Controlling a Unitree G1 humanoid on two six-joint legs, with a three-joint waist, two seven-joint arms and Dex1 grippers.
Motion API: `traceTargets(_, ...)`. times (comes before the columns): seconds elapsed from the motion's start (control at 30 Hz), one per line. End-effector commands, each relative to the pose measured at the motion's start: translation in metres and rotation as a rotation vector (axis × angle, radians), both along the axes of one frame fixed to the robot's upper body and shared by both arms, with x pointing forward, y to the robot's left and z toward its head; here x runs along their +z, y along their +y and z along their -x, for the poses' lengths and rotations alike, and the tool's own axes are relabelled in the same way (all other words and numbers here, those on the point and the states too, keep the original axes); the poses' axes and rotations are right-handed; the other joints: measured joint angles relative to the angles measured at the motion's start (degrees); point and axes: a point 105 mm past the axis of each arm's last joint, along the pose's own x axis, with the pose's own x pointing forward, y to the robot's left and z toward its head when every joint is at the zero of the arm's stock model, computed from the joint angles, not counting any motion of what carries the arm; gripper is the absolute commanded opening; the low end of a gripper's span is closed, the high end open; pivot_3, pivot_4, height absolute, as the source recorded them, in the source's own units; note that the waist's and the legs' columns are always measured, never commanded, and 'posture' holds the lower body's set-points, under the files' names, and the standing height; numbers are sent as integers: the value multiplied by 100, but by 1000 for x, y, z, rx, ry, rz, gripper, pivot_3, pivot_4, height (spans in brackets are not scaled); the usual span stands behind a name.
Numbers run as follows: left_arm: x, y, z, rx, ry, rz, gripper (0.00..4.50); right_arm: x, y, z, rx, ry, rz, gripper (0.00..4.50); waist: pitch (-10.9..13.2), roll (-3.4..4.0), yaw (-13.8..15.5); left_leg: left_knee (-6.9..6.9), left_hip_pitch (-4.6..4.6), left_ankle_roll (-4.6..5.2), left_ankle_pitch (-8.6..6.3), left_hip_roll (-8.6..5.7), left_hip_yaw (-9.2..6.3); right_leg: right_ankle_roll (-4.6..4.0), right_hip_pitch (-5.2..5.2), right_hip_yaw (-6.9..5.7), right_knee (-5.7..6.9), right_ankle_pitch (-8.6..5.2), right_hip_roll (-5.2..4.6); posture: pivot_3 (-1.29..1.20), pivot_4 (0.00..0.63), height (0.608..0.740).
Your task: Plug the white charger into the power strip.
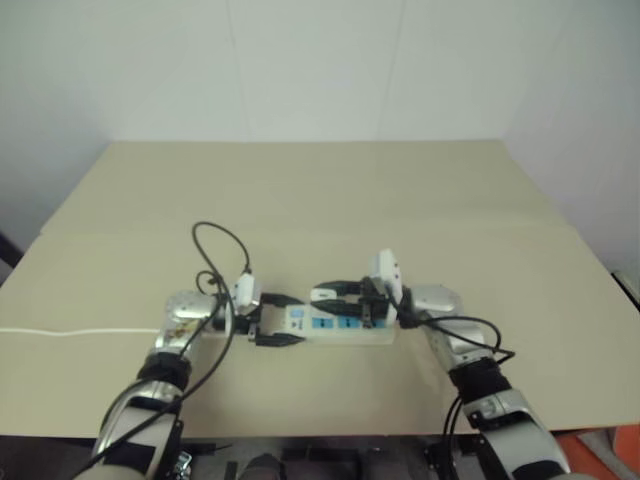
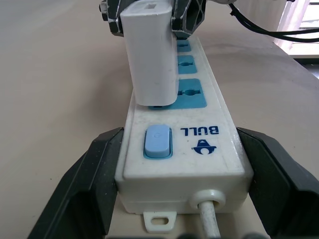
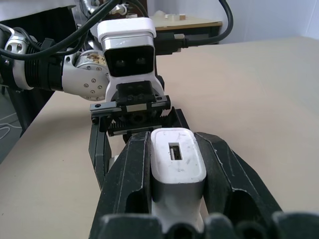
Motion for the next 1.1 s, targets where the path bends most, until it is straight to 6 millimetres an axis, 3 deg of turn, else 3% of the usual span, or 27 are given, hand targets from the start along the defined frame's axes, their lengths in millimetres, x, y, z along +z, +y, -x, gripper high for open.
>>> traceTargets(0.03, -3, -2, 4, -33, 14, -18, 3250, -22, -1, 0, -7, 58, 64, 1131, -1, 0, -2, 0, 1, 0, 0, 0, 0, 0, 1, 0, 0, 0, 0, 0, 150, 740)
traceTargets(0.5, -3, 0, 4, -32, 13, -28, 3250, -53, 0, 7, 23, 65, 184, 1131, -12, 0, -12, -6, 20, 0, 0, 1, 2, 0, 11, 1, 2, 0, 1, 0, 150, 740)
traceTargets(0.8, -3, 0, 4, -31, 15, -26, 3250, -60, -2, 0, -16, 130, 195, 1131, -26, 0, -19, -11, 38, 0, 0, 4, 5, 0, 21, 4, 7, 0, 3, 0, 150, 740)
traceTargets(1.1, -4, 2, 6, -26, 14, -27, 3250, -64, -2, 4, -10, 72, 200, 1131, -30, 1, -21, -14, 46, 0, 0, 4, 6, 0, 26, 5, 8, 0, 3, 0, 150, 740)
